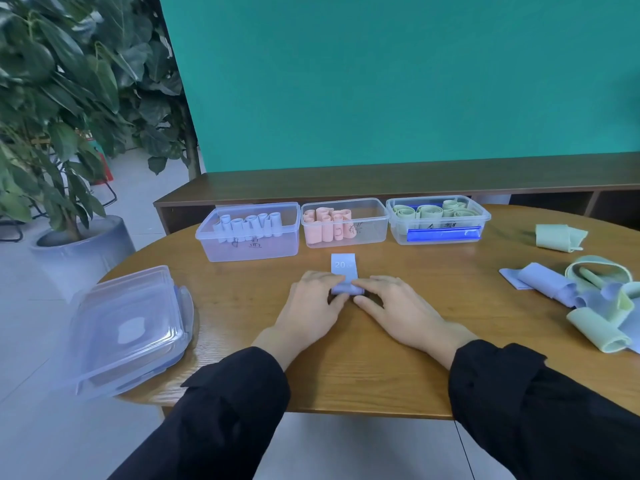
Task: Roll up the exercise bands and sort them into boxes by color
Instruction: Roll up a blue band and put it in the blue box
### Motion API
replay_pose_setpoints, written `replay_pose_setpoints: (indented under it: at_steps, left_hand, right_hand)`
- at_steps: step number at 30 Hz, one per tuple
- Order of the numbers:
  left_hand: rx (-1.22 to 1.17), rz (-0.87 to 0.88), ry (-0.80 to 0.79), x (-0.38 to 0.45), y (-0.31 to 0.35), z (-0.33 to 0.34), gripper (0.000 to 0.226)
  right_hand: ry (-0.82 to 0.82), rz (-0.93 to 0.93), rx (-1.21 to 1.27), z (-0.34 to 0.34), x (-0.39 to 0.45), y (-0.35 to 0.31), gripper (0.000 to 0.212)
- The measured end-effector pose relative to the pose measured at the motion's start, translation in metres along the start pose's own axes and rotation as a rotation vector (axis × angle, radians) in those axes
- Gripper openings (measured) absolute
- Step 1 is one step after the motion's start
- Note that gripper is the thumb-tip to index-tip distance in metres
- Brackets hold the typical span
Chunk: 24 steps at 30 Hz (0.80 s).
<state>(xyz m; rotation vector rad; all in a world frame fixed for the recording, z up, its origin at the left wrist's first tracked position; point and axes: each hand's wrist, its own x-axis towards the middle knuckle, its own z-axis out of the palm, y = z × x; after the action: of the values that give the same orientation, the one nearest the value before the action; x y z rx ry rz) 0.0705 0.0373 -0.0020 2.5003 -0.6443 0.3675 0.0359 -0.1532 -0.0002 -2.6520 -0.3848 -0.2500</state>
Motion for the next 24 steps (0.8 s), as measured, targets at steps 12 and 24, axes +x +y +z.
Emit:
replay_pose_setpoints:
  at_steps: [12, 24]
  left_hand:
    - [-0.128, -0.088, -0.048, -0.031, 0.018, -0.017, 0.021]
    - [-0.079, 0.057, 0.161, -0.111, 0.030, -0.019, 0.005]
  right_hand:
    - [0.103, -0.029, 0.079, 0.000, -0.020, -0.011, 0.026]
    - [0.064, -0.140, 0.158, 0.000, -0.076, -0.037, 0.006]
